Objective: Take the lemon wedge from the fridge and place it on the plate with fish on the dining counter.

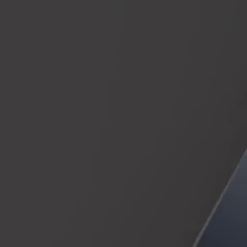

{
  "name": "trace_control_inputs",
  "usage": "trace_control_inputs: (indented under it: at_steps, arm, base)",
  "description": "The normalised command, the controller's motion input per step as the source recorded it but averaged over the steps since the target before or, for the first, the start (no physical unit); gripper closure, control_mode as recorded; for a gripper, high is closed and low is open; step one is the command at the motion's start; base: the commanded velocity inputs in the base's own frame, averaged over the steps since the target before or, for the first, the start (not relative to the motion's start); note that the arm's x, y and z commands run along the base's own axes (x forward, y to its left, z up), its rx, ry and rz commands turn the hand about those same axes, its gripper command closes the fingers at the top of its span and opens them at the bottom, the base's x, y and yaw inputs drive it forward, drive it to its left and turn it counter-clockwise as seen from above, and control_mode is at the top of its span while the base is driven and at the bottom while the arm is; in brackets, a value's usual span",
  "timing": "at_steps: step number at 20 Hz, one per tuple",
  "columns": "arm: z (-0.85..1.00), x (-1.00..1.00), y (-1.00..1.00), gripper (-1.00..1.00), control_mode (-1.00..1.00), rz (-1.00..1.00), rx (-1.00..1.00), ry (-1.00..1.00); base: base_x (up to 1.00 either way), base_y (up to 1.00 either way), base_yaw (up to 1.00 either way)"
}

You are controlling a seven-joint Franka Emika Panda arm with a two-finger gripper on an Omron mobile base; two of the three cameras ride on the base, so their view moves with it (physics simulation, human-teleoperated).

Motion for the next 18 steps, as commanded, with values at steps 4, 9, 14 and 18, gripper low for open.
trace_control_inputs:
  at_steps: [4,9,14,18]
  arm:
    - [0.00,0.00,0.00,1.00,1.00,0.00,0.00,0.00]
    - [0.00,0.00,0.00,1.00,1.00,0.00,0.00,0.00]
    - [0.00,0.00,0.00,1.00,1.00,0.00,0.00,0.00]
    - [0.00,0.00,0.00,1.00,1.00,0.00,0.00,0.00]
  base:
    - [1.00,-0.09,0.51]
    - [1.00,-0.18,0.56]
    - [1.00,-0.22,0.57]
    - [1.00,-0.16,0.60]
